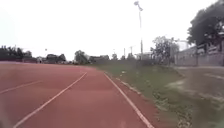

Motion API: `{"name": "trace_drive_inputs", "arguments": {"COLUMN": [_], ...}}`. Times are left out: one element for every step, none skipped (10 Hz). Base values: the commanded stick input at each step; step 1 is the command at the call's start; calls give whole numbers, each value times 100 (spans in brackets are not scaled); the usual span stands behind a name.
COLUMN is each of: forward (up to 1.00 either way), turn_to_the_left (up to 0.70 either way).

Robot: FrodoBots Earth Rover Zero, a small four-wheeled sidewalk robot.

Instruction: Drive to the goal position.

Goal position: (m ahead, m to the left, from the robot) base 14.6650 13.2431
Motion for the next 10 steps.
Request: {"name": "trace_drive_inputs", "arguments": {"forward": [45, 45, 45, 45, 45, 45, 45, 45, 45, 45], "turn_to_the_left": [0, 0, 0, 0, 0, 0, 0, 0, 0, 0]}}
